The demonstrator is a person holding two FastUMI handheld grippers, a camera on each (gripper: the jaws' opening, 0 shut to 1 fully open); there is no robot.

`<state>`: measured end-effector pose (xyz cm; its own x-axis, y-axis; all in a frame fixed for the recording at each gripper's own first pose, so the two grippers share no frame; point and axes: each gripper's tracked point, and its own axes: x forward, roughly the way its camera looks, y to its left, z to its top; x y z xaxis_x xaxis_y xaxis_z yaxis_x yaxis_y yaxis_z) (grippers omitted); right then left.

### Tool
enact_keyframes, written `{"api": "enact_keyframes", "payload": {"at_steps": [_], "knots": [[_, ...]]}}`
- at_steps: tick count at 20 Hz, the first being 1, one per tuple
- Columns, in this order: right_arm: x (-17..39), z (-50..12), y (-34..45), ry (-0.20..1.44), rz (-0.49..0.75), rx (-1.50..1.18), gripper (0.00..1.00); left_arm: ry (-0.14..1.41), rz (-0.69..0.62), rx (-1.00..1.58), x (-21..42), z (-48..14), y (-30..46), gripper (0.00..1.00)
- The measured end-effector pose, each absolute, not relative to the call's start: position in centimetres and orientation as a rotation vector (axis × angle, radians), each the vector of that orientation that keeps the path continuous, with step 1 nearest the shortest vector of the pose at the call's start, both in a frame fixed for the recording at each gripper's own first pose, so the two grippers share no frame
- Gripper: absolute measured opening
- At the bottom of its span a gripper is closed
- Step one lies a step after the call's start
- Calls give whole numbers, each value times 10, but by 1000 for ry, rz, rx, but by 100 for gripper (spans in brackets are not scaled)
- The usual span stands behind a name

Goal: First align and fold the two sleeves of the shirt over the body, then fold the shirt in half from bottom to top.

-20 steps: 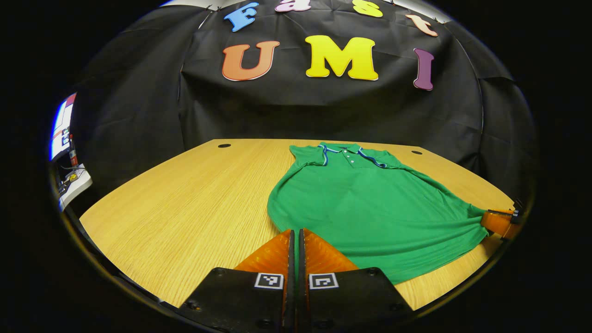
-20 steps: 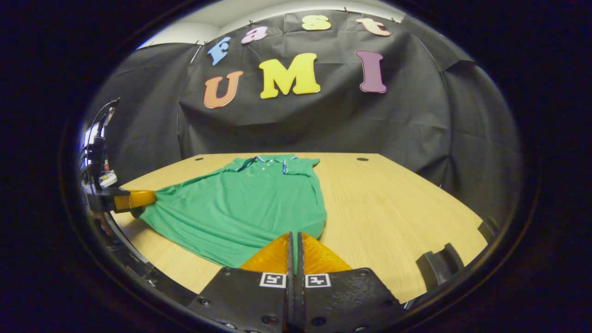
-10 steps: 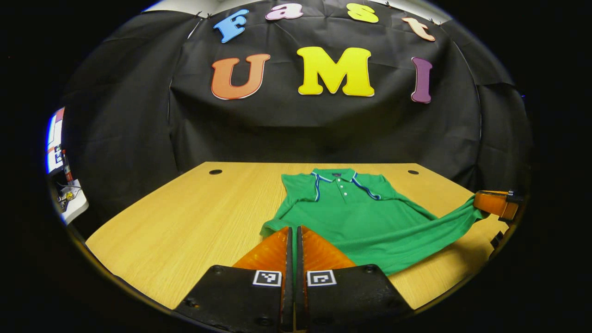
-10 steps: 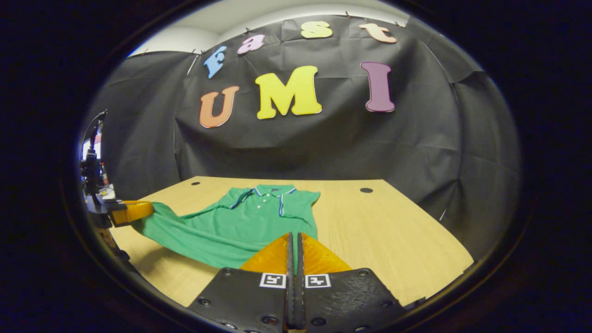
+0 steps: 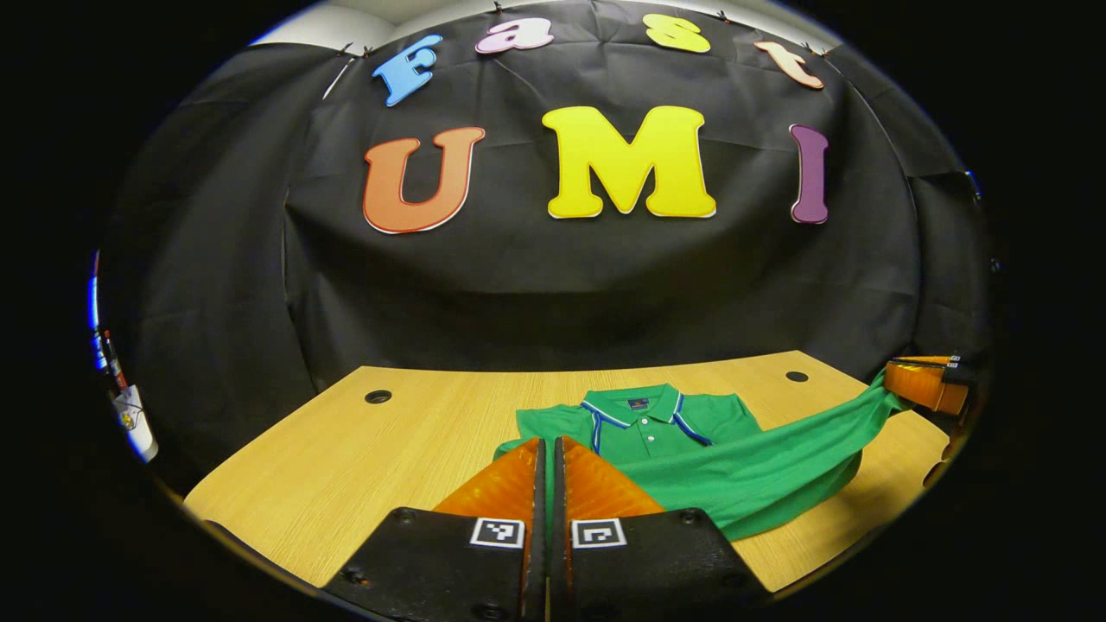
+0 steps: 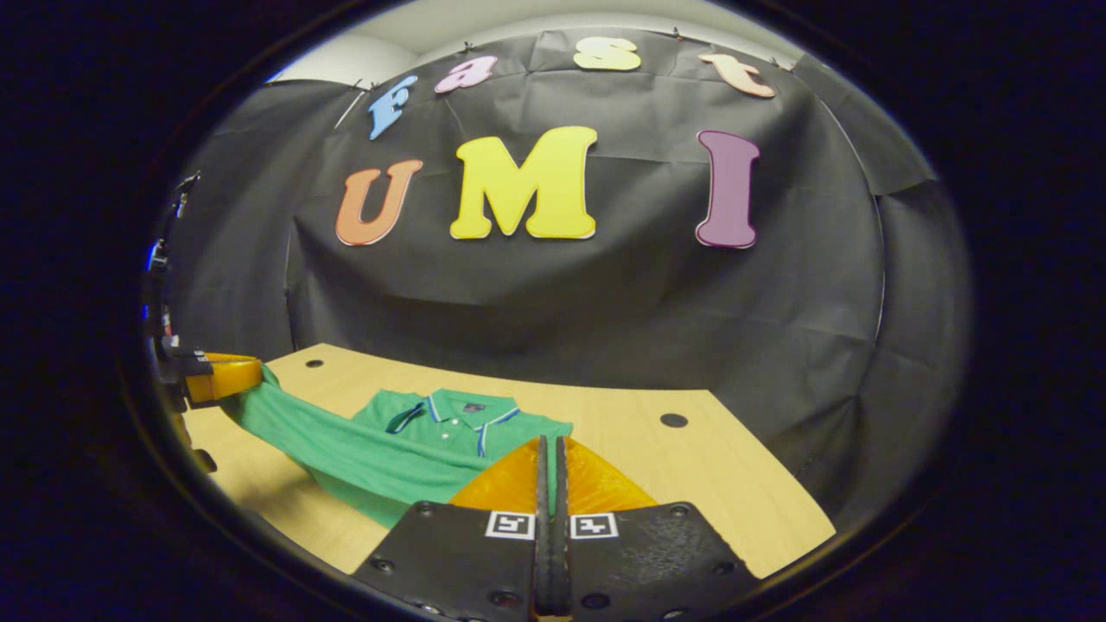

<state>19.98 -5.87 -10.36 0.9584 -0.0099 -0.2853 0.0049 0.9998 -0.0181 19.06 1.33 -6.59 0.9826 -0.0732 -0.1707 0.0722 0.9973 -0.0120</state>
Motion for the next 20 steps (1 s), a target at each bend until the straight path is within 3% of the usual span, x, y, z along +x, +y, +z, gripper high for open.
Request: {"api": "enact_keyframes", "payload": {"at_steps": [6, 13, 20], "knots": [[305, -93, -60, 255, -32, -52, 0, 170, -54, 2, 300, -51, 15, 7], [419, -108, -61, 246, -99, -12, 0, 222, -55, -37, 403, -84, 21, 9], [455, -172, -54, 300, -126, -50, 0, 207, -44, 3, 442, -115, 14, 8]]}}
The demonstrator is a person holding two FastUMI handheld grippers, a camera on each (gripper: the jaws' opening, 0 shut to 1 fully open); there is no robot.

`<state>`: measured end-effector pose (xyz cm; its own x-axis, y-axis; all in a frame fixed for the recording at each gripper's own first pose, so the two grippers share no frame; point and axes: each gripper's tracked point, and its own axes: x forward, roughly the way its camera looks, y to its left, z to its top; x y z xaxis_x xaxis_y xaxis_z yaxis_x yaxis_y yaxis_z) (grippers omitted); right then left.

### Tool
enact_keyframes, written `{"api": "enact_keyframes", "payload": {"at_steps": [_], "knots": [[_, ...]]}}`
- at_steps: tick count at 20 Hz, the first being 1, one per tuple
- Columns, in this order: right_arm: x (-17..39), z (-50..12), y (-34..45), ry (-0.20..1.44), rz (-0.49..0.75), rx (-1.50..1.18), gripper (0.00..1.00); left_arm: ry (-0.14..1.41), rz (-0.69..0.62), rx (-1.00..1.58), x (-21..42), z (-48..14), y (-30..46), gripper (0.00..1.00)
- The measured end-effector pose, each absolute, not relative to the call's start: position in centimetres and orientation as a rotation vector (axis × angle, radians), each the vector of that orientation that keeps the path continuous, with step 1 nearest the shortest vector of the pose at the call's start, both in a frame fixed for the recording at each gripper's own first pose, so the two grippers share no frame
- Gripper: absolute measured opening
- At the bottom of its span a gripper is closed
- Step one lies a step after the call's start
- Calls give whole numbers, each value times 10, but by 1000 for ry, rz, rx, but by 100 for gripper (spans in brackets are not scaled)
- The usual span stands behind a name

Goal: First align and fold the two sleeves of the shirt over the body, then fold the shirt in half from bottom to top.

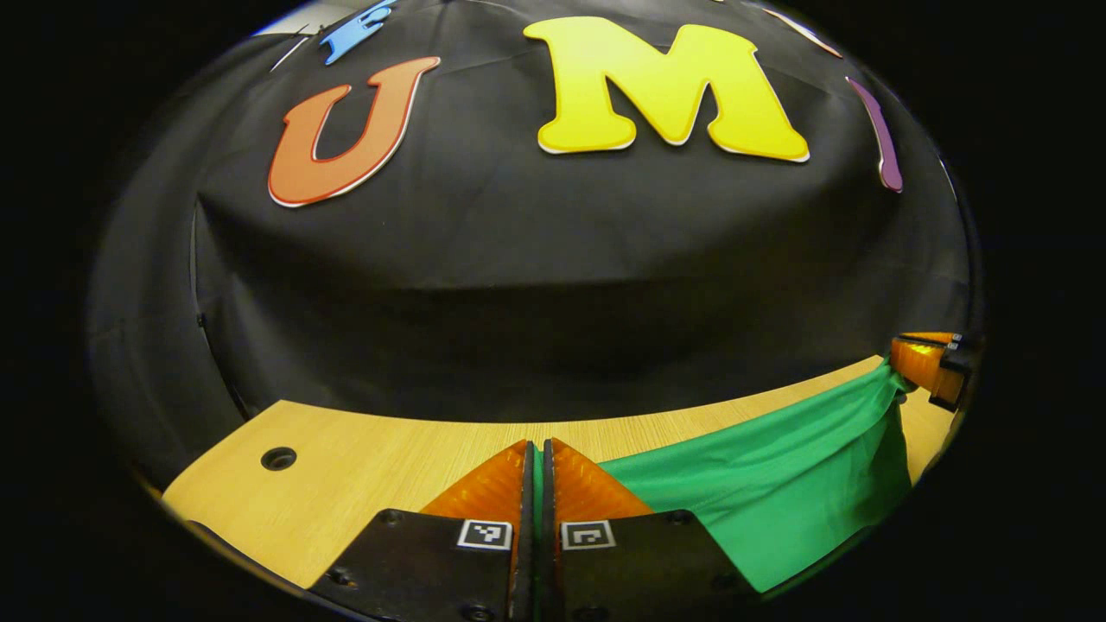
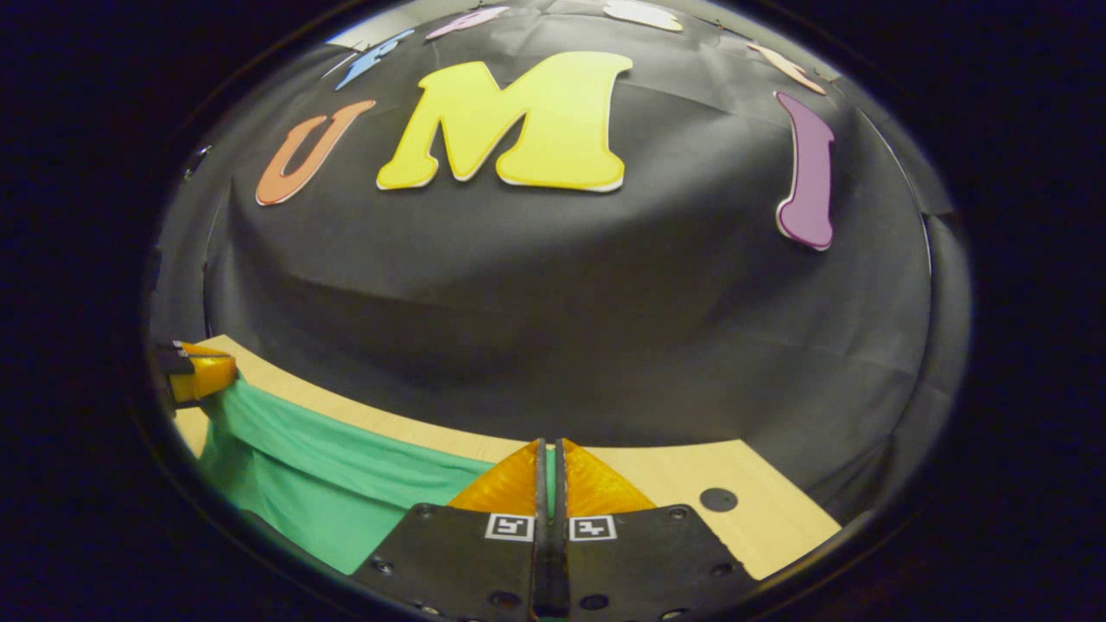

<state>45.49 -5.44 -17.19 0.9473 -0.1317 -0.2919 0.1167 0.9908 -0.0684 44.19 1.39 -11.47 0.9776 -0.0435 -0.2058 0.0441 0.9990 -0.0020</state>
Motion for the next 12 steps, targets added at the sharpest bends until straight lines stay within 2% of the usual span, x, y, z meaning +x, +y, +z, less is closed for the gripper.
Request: {"api": "enact_keyframes", "payload": {"at_steps": [8, 9, 12], "knots": [[456, -199, -59, 339, -127, -16, 0, 233, -73, -19, 448, -138, 3, 11], [457, -199, -57, 334, -120, -17, 2, 228, -66, -23, 445, -136, 3, 18], [454, -209, -61, 359, -153, -90, 94, 242, -83, -22, 450, -147, -4, 100]]}}
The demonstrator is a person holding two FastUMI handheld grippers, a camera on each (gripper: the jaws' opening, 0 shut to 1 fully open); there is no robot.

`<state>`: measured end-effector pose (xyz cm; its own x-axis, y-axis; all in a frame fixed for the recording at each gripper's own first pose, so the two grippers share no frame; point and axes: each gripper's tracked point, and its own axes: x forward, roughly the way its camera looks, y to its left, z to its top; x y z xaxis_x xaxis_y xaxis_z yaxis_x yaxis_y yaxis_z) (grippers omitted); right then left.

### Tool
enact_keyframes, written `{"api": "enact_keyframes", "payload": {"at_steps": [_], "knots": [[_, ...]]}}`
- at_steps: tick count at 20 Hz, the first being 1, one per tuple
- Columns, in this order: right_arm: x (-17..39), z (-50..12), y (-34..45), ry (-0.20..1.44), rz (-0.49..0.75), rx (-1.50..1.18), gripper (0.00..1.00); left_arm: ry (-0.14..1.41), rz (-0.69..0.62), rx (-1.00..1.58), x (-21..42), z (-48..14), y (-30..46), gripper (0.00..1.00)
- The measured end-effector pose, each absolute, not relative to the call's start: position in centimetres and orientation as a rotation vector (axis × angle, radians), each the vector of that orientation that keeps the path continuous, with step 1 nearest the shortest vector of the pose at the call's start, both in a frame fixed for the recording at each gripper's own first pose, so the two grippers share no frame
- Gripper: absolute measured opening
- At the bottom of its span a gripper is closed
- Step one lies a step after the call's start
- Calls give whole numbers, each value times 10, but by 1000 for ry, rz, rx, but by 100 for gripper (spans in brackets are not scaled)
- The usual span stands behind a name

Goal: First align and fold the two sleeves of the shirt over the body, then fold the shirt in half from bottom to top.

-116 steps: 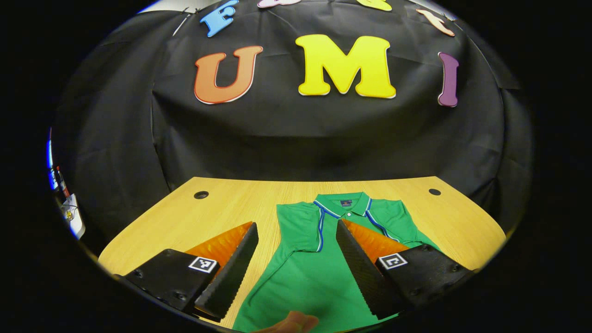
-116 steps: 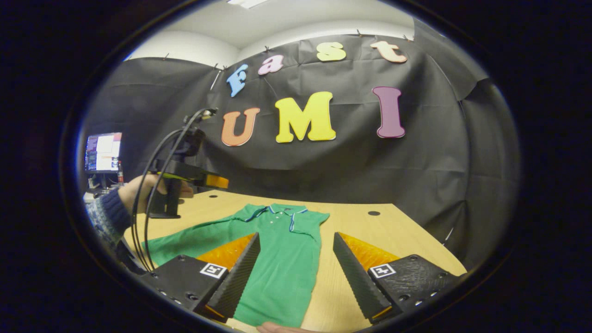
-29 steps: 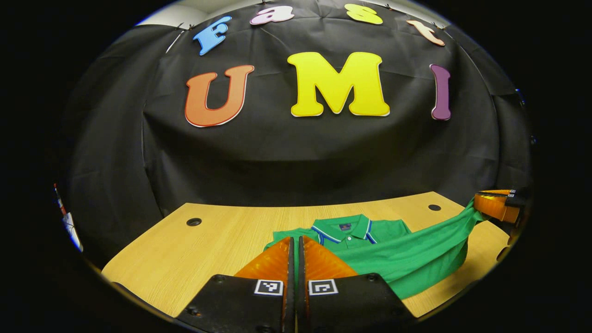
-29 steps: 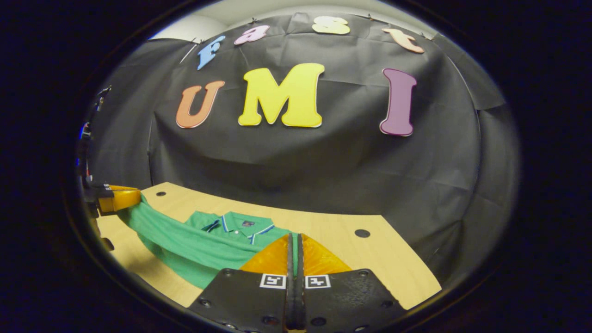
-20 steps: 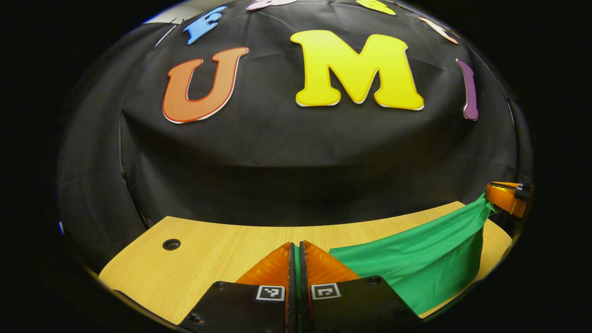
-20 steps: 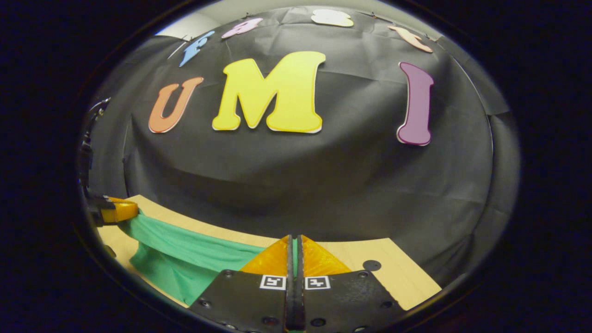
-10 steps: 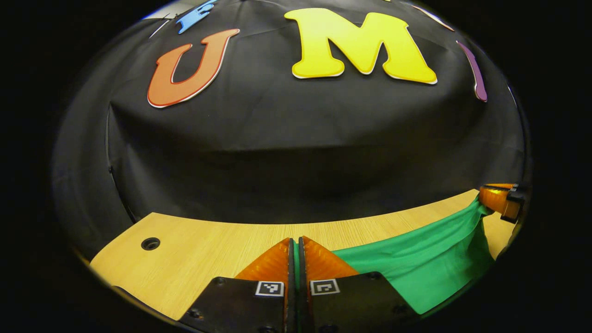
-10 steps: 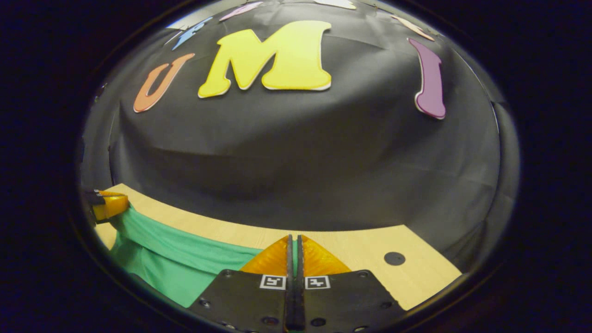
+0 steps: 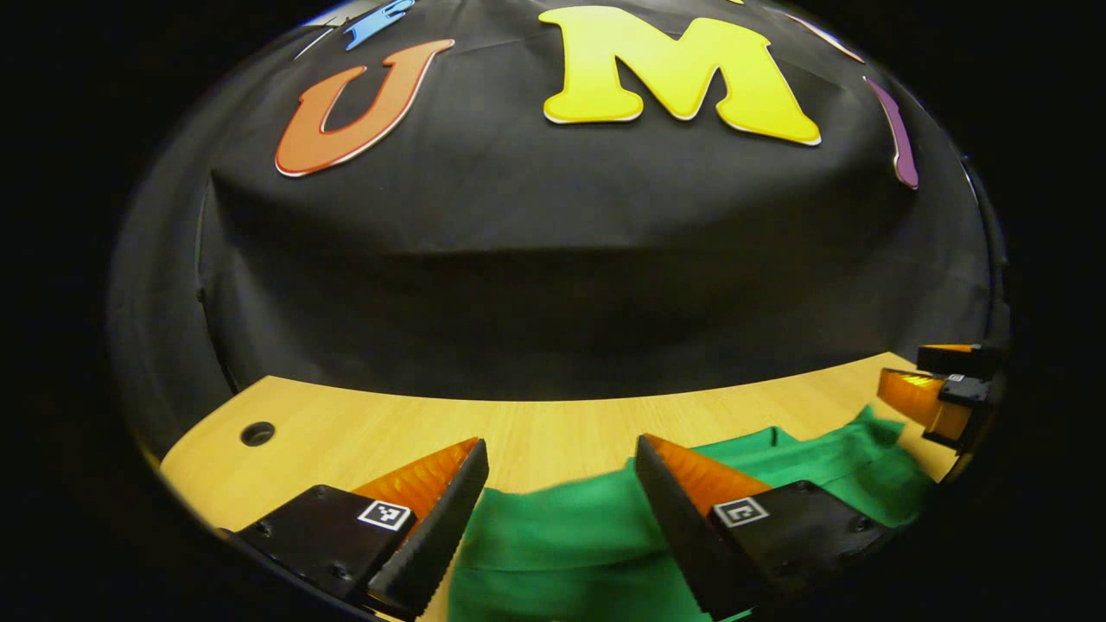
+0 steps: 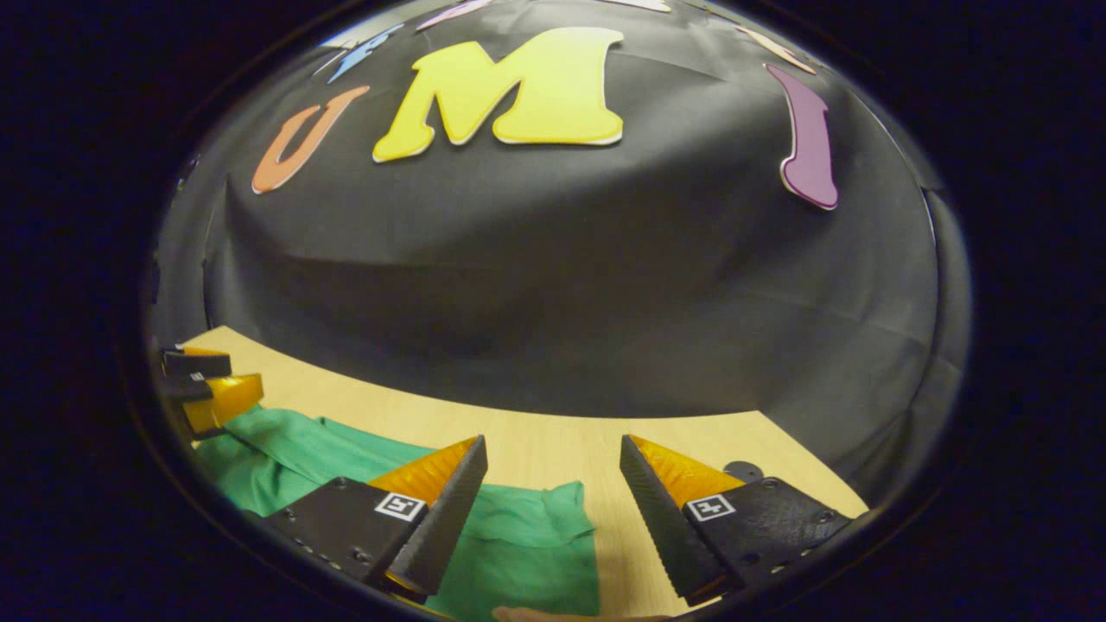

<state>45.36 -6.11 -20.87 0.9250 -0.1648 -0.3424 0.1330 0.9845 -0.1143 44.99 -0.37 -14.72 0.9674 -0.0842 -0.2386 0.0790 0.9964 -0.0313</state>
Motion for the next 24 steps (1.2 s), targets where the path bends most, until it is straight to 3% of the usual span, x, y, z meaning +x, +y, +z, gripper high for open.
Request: {"api": "enact_keyframes", "payload": {"at_steps": [7, 14, 18, 24], "knots": [[439, -183, -42, 346, -119, -75, 96, 248, -56, -27, 434, -132, 5, 100], [394, -97, -16, 276, -53, -85, 96, 231, -45, -61, 347, -94, 18, 100], [329, -33, -4, 172, 7, -85, 95, 188, -61, -60, 282, -56, 8, 100], [198, 10, -12, 114, 53, -35, 96, 120, -47, -5, 166, -10, -16, 100]]}}
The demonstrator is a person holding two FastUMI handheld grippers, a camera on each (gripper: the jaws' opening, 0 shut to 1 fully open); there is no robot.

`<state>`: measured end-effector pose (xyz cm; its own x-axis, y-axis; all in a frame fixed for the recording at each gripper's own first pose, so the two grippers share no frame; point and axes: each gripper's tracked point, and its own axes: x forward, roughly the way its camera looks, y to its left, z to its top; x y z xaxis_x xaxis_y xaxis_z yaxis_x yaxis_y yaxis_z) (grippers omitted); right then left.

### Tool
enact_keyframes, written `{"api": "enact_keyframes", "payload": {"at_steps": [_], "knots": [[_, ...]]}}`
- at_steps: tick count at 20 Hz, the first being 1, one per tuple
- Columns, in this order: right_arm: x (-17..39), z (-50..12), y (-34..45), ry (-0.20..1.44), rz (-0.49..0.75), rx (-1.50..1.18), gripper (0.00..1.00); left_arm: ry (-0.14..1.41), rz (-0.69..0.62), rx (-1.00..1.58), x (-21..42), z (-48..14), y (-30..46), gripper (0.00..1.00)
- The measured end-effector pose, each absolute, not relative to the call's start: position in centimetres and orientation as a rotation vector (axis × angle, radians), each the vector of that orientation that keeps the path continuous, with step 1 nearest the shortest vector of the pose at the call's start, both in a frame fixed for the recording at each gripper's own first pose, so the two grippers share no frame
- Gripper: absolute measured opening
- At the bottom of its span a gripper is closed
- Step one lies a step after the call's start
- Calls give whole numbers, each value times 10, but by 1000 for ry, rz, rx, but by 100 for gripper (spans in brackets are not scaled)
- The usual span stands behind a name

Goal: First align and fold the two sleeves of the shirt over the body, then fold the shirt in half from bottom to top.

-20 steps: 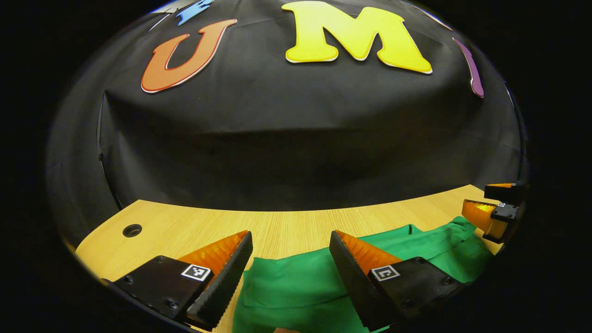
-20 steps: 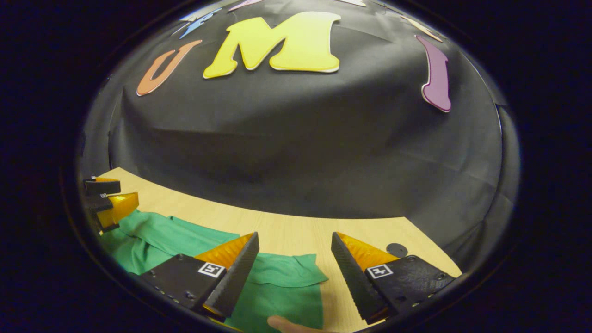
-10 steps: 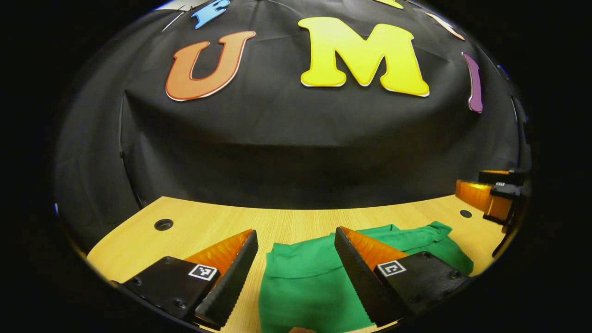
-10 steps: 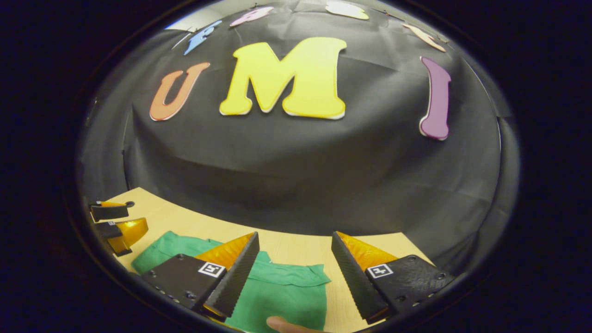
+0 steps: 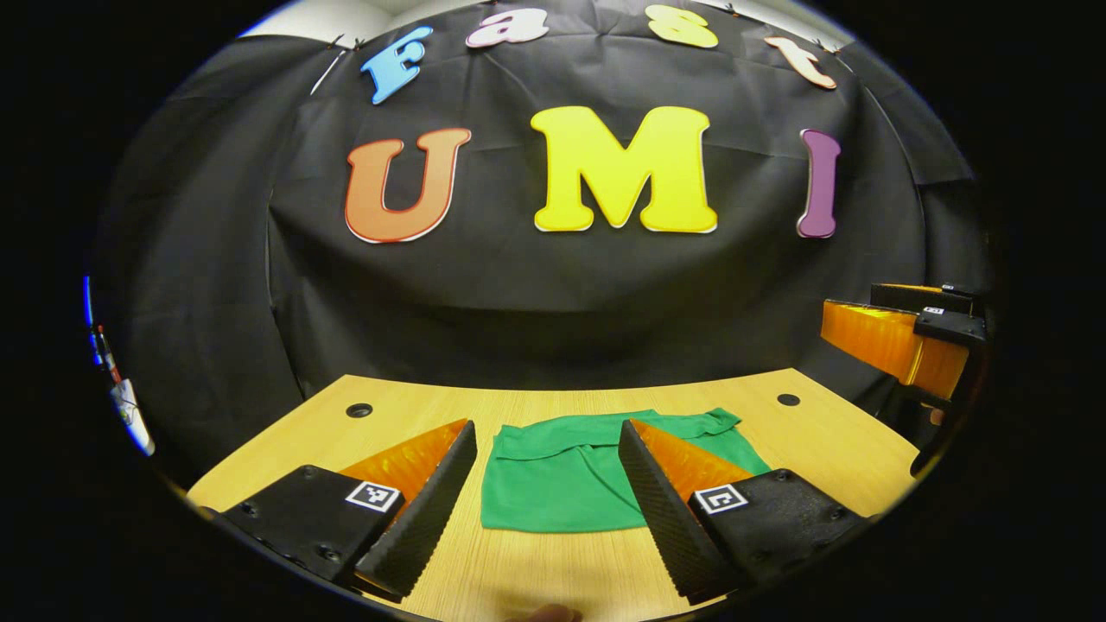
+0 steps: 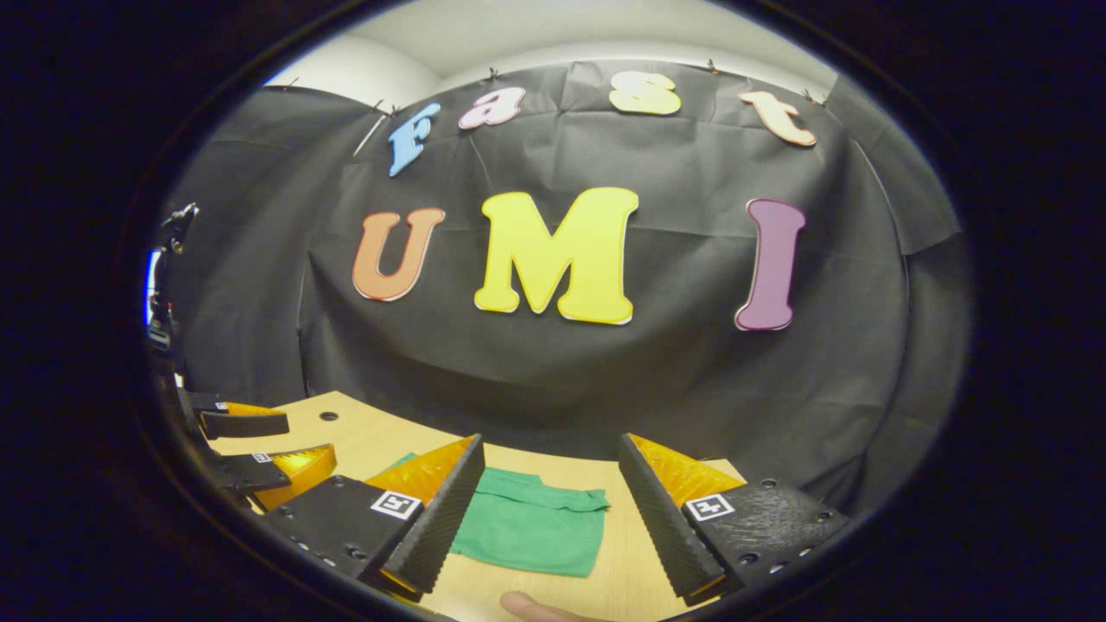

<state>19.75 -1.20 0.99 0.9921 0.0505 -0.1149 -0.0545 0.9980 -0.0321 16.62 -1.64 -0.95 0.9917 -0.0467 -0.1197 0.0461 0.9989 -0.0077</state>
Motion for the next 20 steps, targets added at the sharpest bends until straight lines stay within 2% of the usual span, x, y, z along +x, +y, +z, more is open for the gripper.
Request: {"api": "enact_keyframes", "payload": {"at_steps": [5, 9, 13, 17, 20], "knots": [[89, 10, -37, 88, 41, -31, 94, 59, -70, -38, 77, -1, -37, 100], [25, 12, -50, 36, 40, -57, 95, 9, -60, -49, 22, -1, -33, 100], [-21, 3, -53, 19, 3, -46, 96, 26, -54, -24, -11, -8, -22, 100], [-52, -17, -32, 71, 51, -88, 96, 26, -97, -3, -32, -12, -35, 100], [-69, -29, -31, 75, 30, -89, 95, 21, -128, 43, -43, -18, -46, 100]]}}
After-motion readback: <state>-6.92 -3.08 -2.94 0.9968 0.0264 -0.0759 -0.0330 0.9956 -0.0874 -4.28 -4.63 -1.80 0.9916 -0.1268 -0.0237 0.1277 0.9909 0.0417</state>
